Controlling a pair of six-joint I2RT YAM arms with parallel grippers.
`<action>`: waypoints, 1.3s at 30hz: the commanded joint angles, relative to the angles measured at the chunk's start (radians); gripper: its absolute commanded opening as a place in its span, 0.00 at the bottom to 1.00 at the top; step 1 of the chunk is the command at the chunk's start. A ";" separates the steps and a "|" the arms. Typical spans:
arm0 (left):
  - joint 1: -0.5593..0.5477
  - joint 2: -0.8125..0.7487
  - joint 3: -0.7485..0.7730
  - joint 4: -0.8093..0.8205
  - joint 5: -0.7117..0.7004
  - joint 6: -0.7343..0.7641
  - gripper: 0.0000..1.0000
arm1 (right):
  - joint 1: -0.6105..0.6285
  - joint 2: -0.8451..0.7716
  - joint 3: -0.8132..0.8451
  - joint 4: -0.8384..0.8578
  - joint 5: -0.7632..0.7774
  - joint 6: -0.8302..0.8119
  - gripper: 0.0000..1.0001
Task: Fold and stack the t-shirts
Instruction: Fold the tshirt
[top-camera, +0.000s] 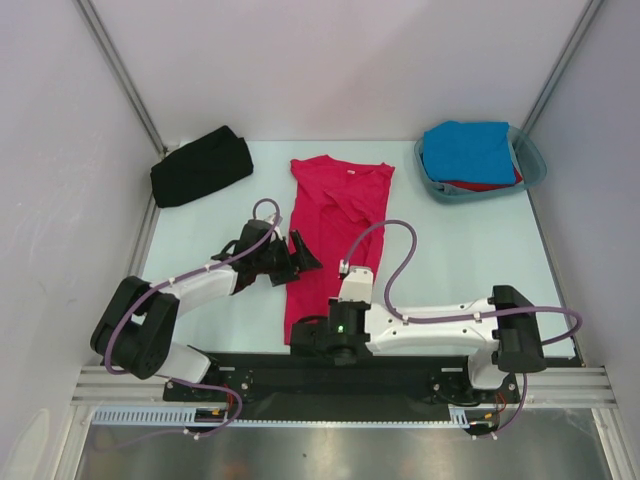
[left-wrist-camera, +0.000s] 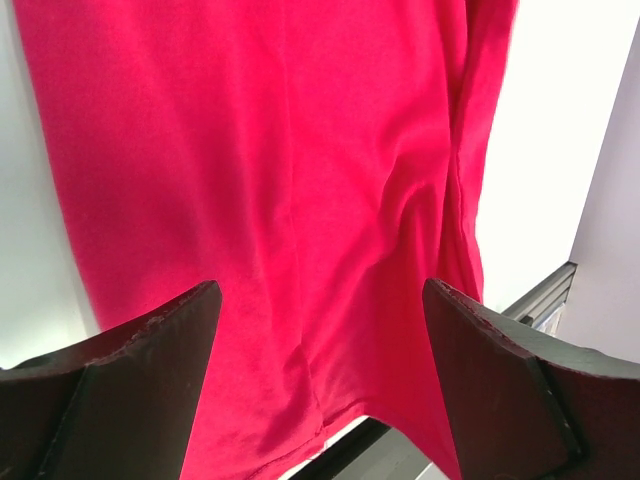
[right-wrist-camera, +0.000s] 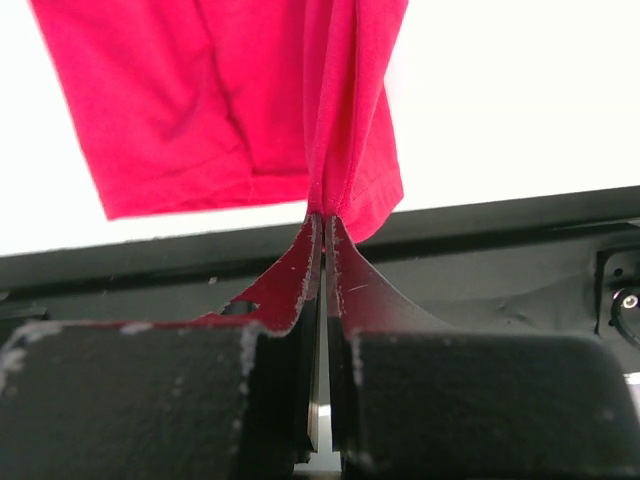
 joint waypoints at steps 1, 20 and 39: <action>0.009 -0.008 -0.019 0.032 0.024 -0.017 0.88 | 0.028 -0.052 0.044 -0.196 0.063 0.032 0.00; 0.007 0.060 -0.008 0.079 0.105 -0.025 0.88 | 0.070 0.073 -0.084 -0.192 -0.152 0.041 0.01; 0.006 0.116 0.023 0.103 0.182 0.010 0.87 | -0.184 -0.414 -0.175 -0.191 0.239 0.135 0.00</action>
